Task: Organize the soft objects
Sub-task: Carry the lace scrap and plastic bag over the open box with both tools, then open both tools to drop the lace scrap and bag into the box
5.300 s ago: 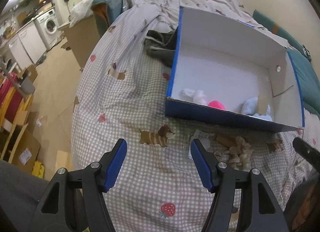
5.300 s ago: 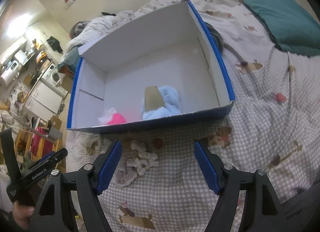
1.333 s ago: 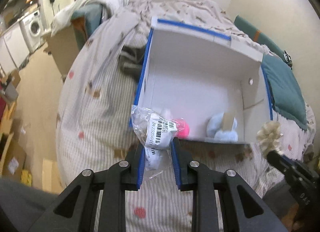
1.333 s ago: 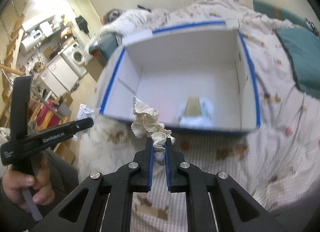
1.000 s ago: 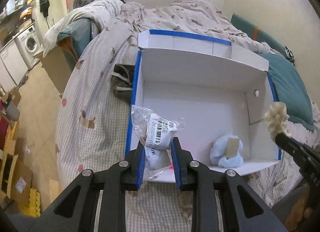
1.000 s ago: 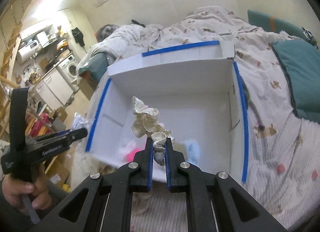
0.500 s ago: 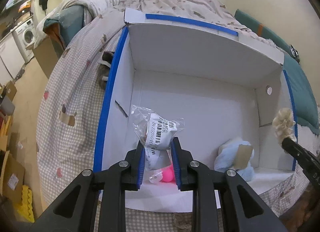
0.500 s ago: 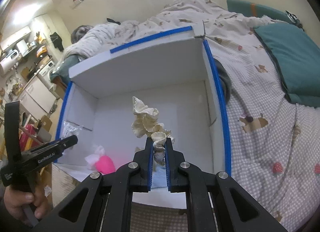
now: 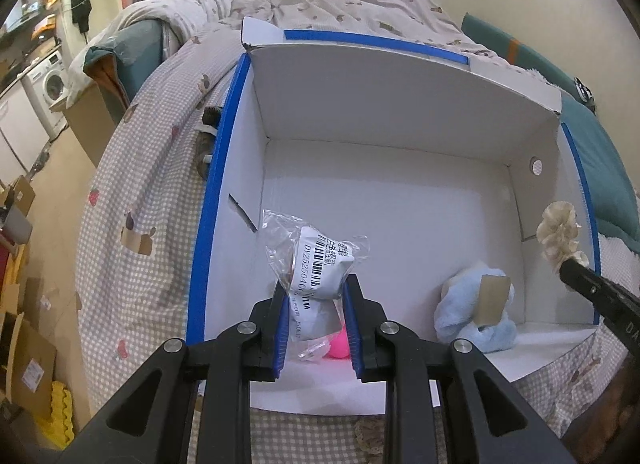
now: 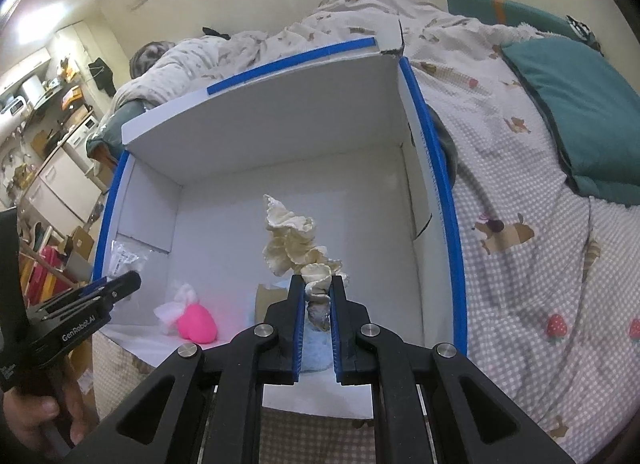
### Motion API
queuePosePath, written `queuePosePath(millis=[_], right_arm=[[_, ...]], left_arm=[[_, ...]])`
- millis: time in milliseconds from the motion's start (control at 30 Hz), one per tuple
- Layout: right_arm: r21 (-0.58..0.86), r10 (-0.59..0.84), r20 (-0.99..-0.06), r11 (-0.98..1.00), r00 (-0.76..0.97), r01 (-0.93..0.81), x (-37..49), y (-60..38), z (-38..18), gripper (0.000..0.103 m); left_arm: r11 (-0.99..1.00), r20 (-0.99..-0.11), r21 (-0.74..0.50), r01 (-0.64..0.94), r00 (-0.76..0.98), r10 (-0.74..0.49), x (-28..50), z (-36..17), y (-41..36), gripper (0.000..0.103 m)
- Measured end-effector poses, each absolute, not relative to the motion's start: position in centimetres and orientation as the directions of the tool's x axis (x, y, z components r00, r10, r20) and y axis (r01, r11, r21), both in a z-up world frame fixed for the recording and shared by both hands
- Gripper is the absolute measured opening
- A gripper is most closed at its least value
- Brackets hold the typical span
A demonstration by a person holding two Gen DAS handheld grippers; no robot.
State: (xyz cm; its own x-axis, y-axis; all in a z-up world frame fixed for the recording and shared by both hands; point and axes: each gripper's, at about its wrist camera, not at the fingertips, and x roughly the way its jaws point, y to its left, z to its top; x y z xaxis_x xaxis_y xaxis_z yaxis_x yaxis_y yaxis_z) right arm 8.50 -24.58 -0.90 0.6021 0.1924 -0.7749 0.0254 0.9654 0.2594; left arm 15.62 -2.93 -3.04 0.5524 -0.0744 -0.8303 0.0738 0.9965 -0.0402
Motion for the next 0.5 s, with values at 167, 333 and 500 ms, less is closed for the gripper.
queuePosePath(millis=[167, 333, 500], right_arm=[[0.263, 0.201, -0.767, 0.965, 0.61, 0.014, 8.37, -24.49, -0.75, 0.012], [0.269, 0.211, -0.767, 0.963, 0.606, 0.005, 8.47, -24.36, -0.82, 0.012], [0.266, 0.205, -0.772, 0.964, 0.602, 0.013, 8.58, -24.49, -0.93, 0.013]], left_arm=[[0.997, -0.828, -0.04, 0.066, 0.556, -0.07, 15.48, -2.93, -2.72, 0.022], [0.998, -0.831, -0.042, 0.053, 0.553, -0.064, 15.45, -2.91, -2.49, 0.022], [0.997, -0.829, -0.046, 0.056, 0.555, -0.069, 15.31, -2.79, -2.52, 0.026]])
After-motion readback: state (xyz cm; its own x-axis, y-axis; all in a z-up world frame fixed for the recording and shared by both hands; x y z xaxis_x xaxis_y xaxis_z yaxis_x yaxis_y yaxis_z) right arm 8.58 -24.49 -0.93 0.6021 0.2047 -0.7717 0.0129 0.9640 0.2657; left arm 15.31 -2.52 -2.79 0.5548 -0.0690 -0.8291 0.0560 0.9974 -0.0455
